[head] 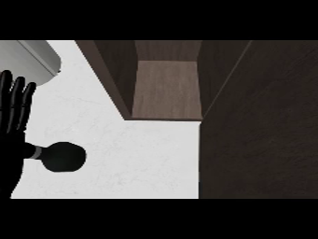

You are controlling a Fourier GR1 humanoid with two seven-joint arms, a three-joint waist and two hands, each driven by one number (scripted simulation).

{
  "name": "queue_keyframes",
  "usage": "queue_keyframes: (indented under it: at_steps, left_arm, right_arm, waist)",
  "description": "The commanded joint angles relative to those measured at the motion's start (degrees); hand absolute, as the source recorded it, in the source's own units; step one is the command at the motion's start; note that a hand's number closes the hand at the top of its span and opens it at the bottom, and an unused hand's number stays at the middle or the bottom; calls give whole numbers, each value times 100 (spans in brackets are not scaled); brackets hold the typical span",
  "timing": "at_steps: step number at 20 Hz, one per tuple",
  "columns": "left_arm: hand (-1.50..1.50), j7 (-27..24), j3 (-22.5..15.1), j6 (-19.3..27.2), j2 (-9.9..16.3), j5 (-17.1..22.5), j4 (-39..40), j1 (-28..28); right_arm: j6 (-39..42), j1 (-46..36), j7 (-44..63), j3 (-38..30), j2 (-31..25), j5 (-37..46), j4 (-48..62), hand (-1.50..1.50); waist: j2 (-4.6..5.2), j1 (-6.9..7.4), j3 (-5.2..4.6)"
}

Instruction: Pick up the wine, place it into the cabinet and close the cabinet

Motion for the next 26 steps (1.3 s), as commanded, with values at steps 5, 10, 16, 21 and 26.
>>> queue_keyframes:
  at_steps: [5, 10, 16, 21, 26]
  left_arm:
    - [-150, -149, -146, -2479, 1118, 2178, -13, 149]
    - [-150, 410, 1, -3576, 1797, 4035, 111, 893]
    - [-150, 854, 1097, -4052, 3056, 6262, -16, 1357]
    - [-150, 1133, 1862, -4145, 3935, 7617, 220, 1252]
    - [-150, 1482, 2368, -4072, 4387, 8395, 119, 1495]
  right_arm:
    - [166, 407, 164, 281, -33, 46, -367, -150]
    - [643, 597, 771, 897, -165, -297, -855, -150]
    - [610, 1016, 1801, 875, -404, -612, -2297, -150]
    - [252, 181, 2999, 733, -507, -833, -2659, -150]
    - [29, 22, 3740, 772, -569, -859, -3211, -150]
  waist:
    - [-132, -192, 30]
    - [-152, -38, 31]
    - [-153, -74, 52]
    - [-123, -57, 52]
    - [-137, -86, 54]
